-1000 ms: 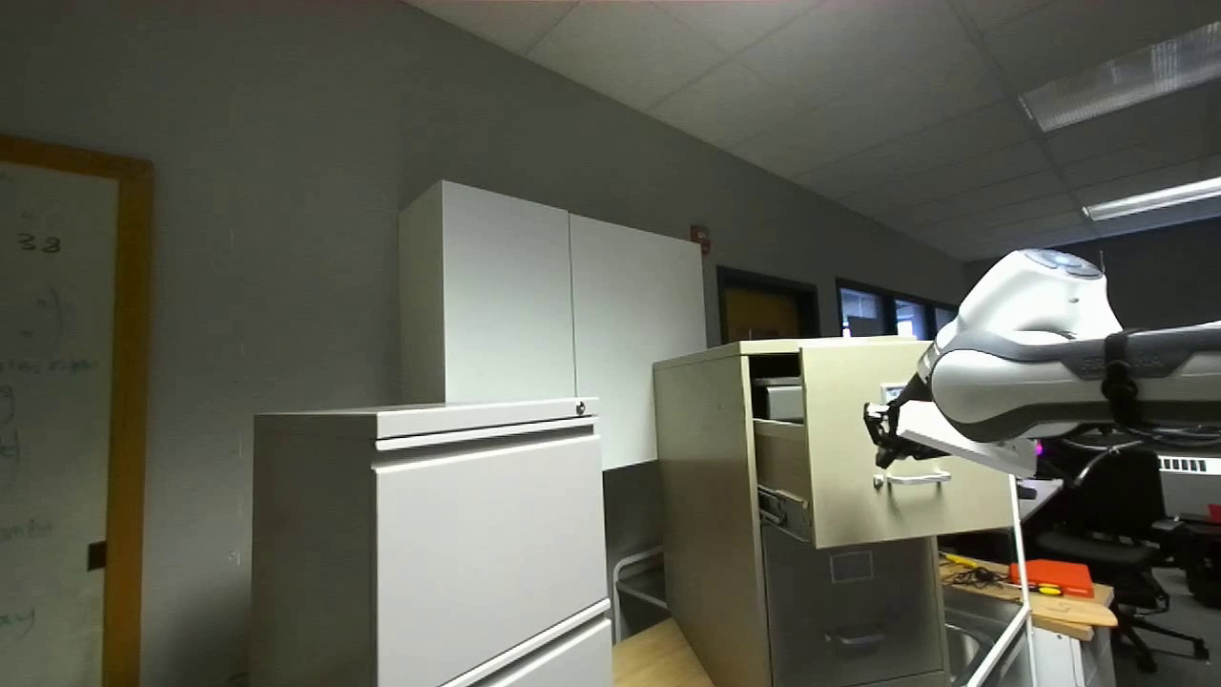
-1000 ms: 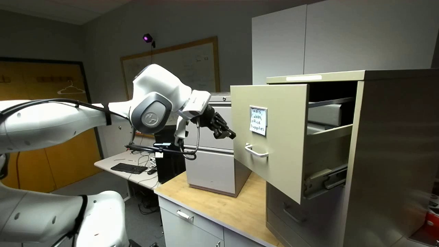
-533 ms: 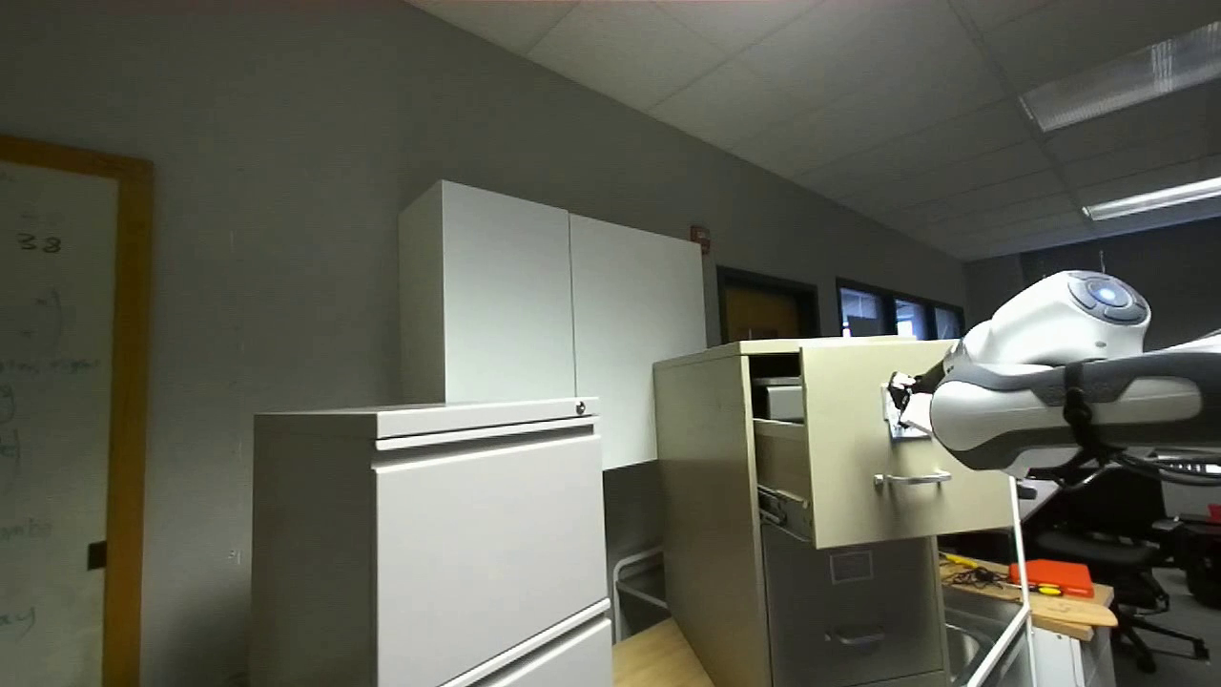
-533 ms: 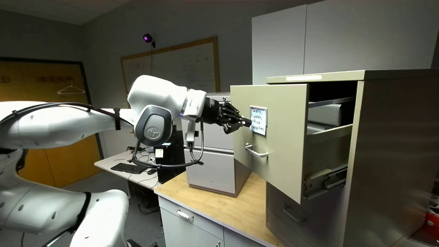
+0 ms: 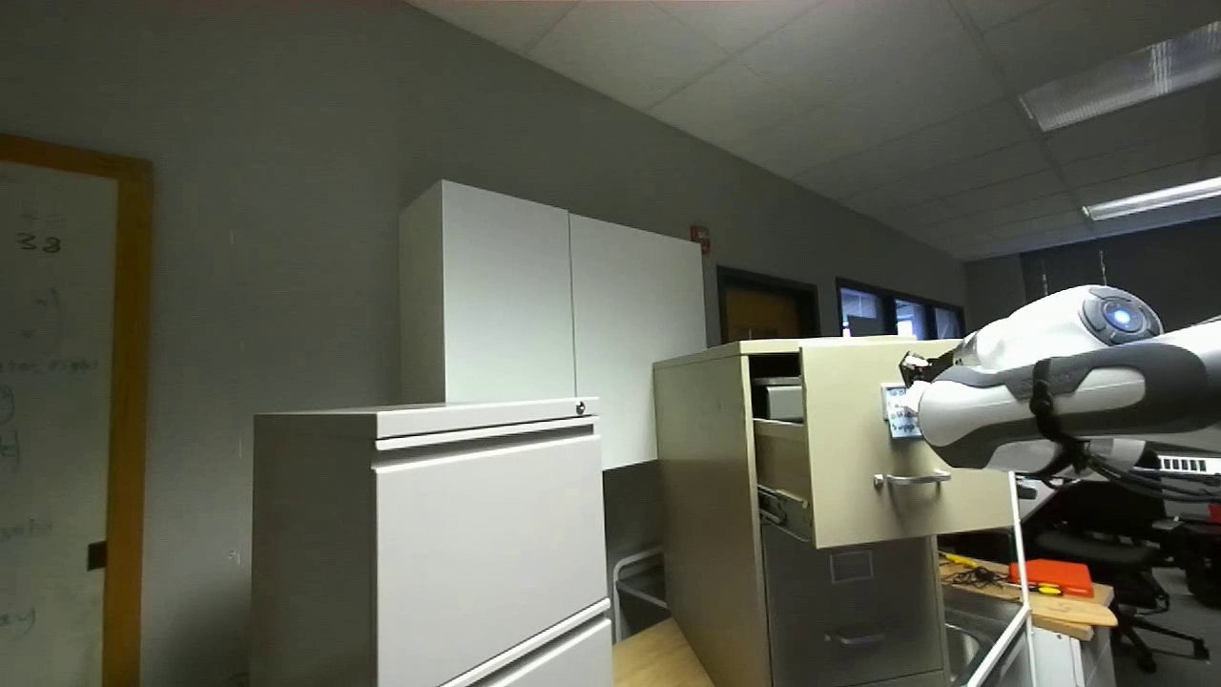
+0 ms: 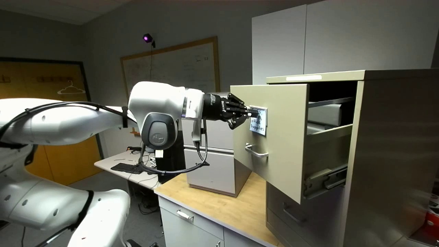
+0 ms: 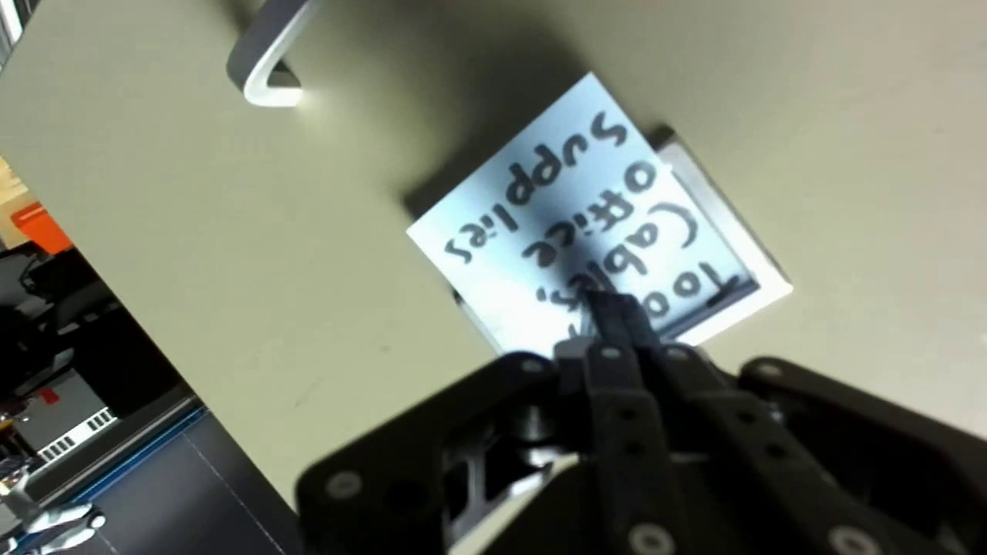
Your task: Close the top cabinet drawer on the right
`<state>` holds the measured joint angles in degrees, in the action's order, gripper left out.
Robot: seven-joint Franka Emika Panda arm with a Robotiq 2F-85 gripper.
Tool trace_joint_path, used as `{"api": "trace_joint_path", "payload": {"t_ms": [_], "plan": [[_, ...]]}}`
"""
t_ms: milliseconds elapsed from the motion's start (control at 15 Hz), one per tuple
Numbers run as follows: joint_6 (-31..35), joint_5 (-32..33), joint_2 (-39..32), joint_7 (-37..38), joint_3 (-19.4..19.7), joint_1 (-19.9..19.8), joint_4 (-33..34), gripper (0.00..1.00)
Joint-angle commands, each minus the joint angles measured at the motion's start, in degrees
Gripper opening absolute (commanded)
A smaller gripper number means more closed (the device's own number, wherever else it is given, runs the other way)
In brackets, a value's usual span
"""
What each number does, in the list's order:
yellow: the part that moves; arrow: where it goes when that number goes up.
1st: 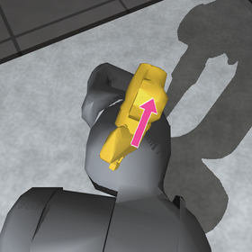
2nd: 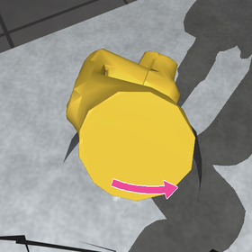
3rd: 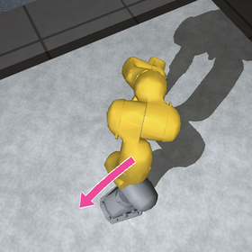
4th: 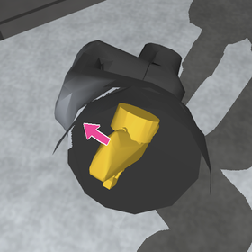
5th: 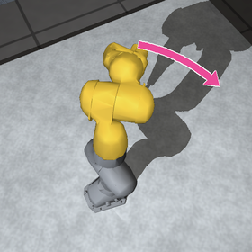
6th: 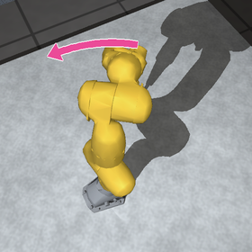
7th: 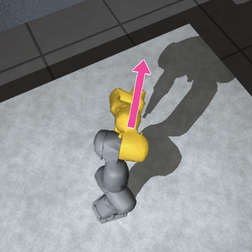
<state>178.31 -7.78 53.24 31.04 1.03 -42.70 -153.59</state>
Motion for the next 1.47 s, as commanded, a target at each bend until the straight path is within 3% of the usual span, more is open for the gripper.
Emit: {"api": "trace_joint_path", "payload": {"t_ms": [0, 533, 1000, 1400], "plan": [[2.42, -3.90, -3.93, -2.76, 0.53, 1.88, 3.23, 0.00], [2.34, -6.05, -12.06, -5.36, 2.78, 6.94, 10.75, 0.00], [-1.98, -5.72, -22.02, -6.54, 4.94, 11.22, 20.68, 0.00], [-7.21, -5.94, -28.60, -7.22, 9.07, 16.88, 29.07, 0.00]]}}
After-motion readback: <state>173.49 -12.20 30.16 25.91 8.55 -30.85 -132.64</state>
